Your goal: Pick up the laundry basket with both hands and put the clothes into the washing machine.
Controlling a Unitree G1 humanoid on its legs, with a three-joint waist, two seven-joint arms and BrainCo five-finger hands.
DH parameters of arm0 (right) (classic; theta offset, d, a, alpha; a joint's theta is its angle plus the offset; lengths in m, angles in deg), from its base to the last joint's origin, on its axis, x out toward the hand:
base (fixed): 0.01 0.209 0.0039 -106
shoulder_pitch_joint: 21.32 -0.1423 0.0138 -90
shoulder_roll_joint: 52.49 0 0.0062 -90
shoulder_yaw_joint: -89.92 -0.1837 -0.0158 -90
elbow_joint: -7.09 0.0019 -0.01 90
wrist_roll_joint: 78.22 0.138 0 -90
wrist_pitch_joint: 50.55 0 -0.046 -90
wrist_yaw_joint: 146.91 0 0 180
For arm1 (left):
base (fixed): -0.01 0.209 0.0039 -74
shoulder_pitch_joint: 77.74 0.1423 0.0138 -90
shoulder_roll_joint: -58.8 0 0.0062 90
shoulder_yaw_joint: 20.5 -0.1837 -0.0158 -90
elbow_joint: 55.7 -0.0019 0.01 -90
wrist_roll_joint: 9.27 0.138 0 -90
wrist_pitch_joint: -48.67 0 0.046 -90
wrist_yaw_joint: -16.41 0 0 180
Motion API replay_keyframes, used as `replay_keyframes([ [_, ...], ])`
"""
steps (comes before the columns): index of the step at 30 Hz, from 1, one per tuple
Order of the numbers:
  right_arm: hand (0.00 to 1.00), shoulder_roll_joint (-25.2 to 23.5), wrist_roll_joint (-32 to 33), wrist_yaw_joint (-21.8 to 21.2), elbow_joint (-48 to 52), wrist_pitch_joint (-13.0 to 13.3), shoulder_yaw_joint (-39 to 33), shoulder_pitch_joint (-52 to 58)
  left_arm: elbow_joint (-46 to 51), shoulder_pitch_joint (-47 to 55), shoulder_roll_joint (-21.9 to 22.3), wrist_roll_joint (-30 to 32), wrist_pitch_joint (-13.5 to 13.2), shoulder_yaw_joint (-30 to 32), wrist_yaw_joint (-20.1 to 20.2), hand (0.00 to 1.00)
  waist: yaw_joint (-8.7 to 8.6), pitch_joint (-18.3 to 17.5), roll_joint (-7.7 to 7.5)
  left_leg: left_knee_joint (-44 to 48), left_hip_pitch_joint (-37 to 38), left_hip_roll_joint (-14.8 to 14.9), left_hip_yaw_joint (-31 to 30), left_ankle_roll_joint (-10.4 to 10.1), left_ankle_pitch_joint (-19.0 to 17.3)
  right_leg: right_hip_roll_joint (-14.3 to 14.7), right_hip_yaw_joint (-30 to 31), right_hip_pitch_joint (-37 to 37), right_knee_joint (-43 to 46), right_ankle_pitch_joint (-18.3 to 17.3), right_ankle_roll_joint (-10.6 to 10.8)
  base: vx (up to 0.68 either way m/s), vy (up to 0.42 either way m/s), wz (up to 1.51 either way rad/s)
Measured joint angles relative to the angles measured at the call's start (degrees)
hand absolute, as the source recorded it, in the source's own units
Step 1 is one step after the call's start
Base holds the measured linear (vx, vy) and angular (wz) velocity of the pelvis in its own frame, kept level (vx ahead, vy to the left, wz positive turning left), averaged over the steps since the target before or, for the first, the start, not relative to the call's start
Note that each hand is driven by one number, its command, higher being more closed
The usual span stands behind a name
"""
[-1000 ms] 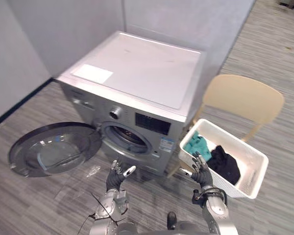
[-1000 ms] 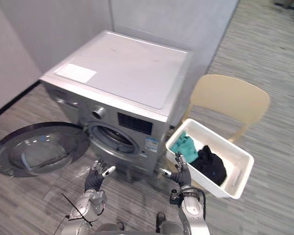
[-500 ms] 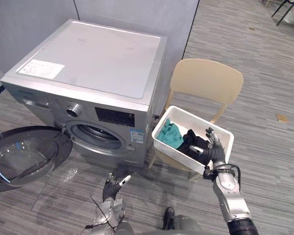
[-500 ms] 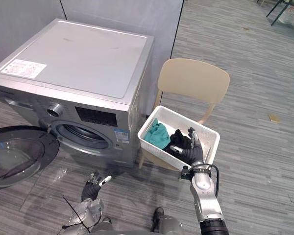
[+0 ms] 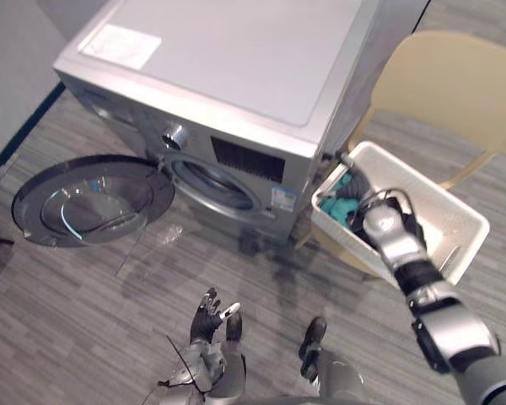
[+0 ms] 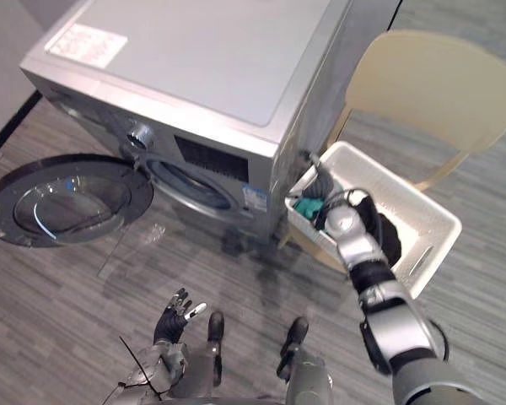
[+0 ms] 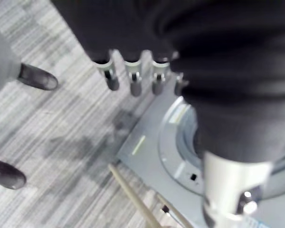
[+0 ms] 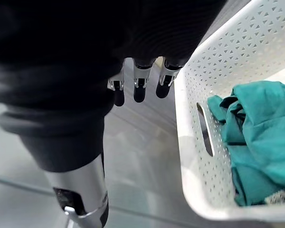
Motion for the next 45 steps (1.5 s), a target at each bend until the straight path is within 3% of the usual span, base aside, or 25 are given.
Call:
replay_keyframes([
  [4, 0.00, 6.60, -1.75, 1.65, -5.60, -0.71, -0.55, -8.33, 2.03, -0.07, -0.39, -0.72, -0.80, 0.16, -0.17, 0.00, 0.24, 5.07, 0.20, 0.35, -2.35, -0.56, -0.10, 0.26, 0.91, -0.43, 0.17, -1.81, -1.07, 2.03, -0.08, -0.13, 0.018, -0.02],
  [7, 0.00, 9.11, -1.75, 2.89, -5.79, -1.28, -1.68, -9.69, 2.58, -0.10, -0.23, -1.13, -0.86, 0.26, -0.40, 0.00, 0.12, 6.80, 0.21, 0.73, -3.78, -0.94, -0.11, 0.45, 1.17, -0.73, 0.38, -3.17, -1.22, 2.80, -0.11, -0.10, 0.031, -0.04],
  [23, 0.00, 12.71, -2.16, 5.22, -5.88, -1.33, -4.91, -12.86, 4.01, -2.19, -0.18, -1.17, -1.72, 0.79, -1.64, 0.00, 0.19, 11.30, -0.07, 3.67, -9.33, -1.17, -0.63, 0.54, 1.08, -0.24, 0.79, -6.93, -1.89, 4.57, -0.63, -0.01, 0.003, 0.00],
  [31, 0.00, 14.40, -2.78, 5.16, -14.31, -1.34, -2.63, -18.86, 3.77, -5.06, -0.10, -2.24, -2.17, 0.61, -2.81, 0.00, 0.61, 12.67, 0.33, 6.18, -15.79, -1.13, -1.19, 0.60, 1.04, -0.30, 0.15, -11.96, -1.79, 5.60, -1.13, 0.00, 0.000, 0.01],
  [35, 0.00, 17.65, -2.74, 5.06, -18.38, -1.52, -1.73, -20.63, 3.69, -7.39, 0.63, -2.68, -3.00, 0.42, -3.46, 0.00, 2.43, 13.80, 1.99, 7.87, -20.49, -1.13, -2.58, 0.60, 1.08, -0.41, -0.65, -15.35, -1.37, 5.87, -1.35, -0.02, -0.001, 0.09],
  [45, 0.00, 24.73, -1.47, 4.96, -20.82, -1.52, 2.39, -24.74, 7.40, -9.76, 2.33, -3.42, -3.54, 0.77, -5.18, 0.00, 4.85, 14.11, 2.65, 10.34, -30.40, -1.11, -6.19, 0.52, 1.48, -0.99, -3.95, -22.15, -0.72, 5.96, -1.48, 0.01, 0.001, 0.12],
])
